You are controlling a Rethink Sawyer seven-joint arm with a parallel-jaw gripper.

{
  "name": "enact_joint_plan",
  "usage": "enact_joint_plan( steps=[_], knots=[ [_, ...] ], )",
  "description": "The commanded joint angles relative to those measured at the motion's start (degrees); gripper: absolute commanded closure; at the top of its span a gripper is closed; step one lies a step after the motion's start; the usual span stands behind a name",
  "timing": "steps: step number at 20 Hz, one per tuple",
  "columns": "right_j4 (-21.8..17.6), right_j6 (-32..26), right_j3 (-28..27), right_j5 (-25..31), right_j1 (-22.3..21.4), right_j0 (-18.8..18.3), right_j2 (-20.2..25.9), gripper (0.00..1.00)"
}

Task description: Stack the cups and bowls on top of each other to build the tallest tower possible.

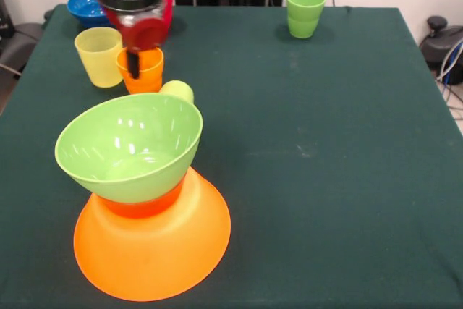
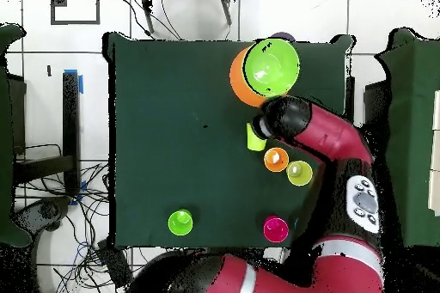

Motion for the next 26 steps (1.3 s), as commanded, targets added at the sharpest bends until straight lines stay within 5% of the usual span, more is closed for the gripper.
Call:
enact_joint_plan(
  steps=[1, 26],
  knots=[
    [-6.36, -10.49, 0.42, 1.59, 2.17, -2.77, 7.18, 1.00],
    [-14.08, -7.38, 3.43, -10.65, 8.68, -11.38, 16.01, 1.00]
  ],
)
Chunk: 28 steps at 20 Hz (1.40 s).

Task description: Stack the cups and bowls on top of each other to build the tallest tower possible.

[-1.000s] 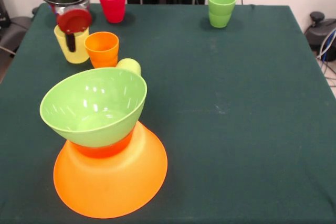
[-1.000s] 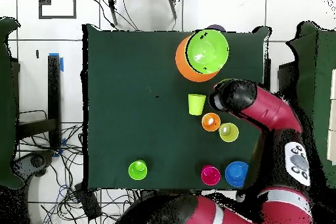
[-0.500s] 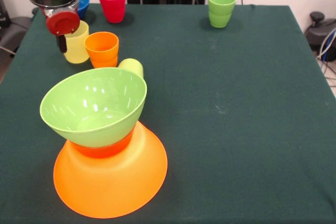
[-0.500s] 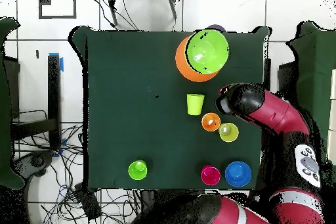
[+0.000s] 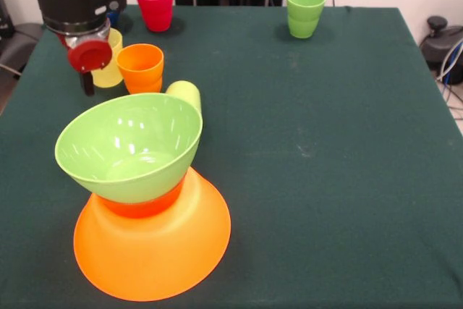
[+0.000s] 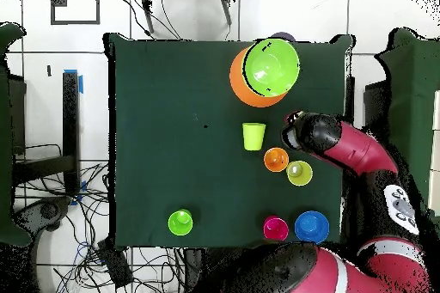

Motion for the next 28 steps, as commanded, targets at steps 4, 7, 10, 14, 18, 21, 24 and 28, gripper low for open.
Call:
enact_joint_plan(
  steps=[4, 7, 10, 14, 18, 21, 24, 28],
  knots=[
    [-5.60, -5.72, 3.40, -5.25, 6.32, -0.50, 8.93, 1.00],
    [-5.53, -4.52, 4.21, -5.47, 6.61, -0.16, 9.09, 1.00],
    [-5.57, -3.77, 4.16, -5.60, 7.09, 0.47, 8.62, 1.00],
    [-5.50, -3.50, 3.88, -5.76, 7.56, 0.57, 8.46, 1.00],
    [-5.33, -3.12, 4.28, -5.48, 7.16, 0.86, 8.32, 1.00],
    [-4.77, -2.08, 4.79, -5.49, 6.89, 1.51, 8.33, 1.00],
    [-4.07, -0.79, 5.13, -6.10, 7.27, 2.25, 8.72, 1.00],
    [-2.91, 1.72, 5.87, -7.68, 7.95, 3.72, 9.15, 1.00]
  ],
)
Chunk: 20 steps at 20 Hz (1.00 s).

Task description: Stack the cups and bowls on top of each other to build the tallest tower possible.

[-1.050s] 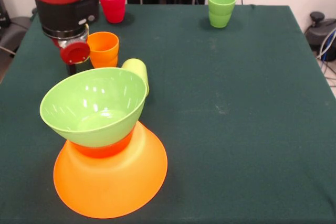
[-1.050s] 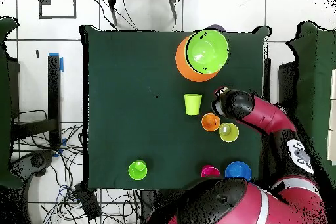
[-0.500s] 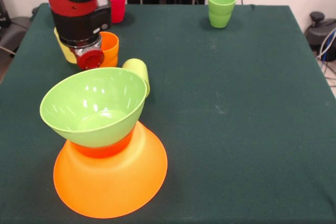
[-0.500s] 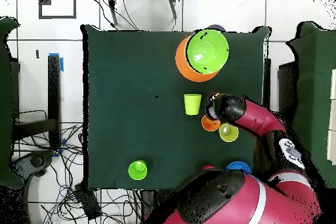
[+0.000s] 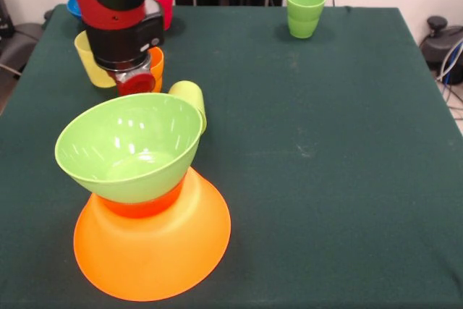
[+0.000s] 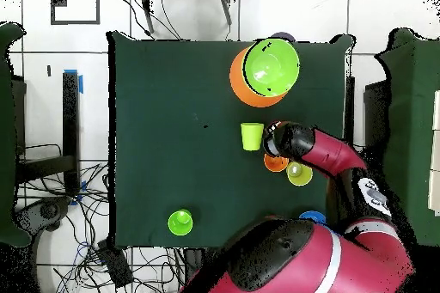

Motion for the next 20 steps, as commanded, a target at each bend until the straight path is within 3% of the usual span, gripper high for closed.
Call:
enact_joint_plan(
  steps=[1, 20],
  knots=[
    [-1.27, 2.21, 4.24, -4.25, 1.91, 3.98, 6.32, 1.00],
    [3.69, 9.36, 5.00, -5.82, 2.74, 11.21, 4.09, 1.00]
  ],
)
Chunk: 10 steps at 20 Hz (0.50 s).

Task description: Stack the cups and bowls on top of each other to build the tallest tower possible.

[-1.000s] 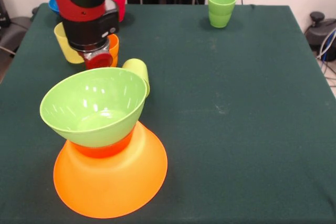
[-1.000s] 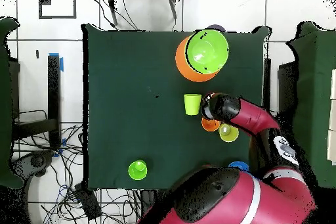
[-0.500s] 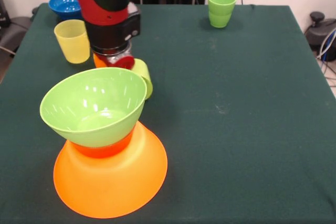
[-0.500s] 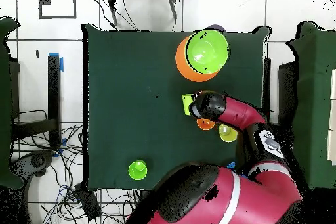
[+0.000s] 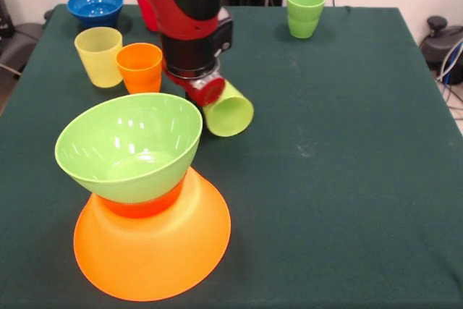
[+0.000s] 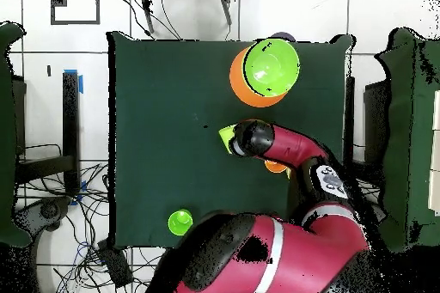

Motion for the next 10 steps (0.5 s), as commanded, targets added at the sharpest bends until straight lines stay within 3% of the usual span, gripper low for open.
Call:
enact_joint_plan(
  steps=[1, 10],
  knots=[
    [3.04, 9.50, 2.58, -4.91, 2.32, 3.47, 3.55, 1.00],
    [5.76, 8.53, 2.87, -3.74, 2.15, 4.47, 3.68, 1.00]
  ],
)
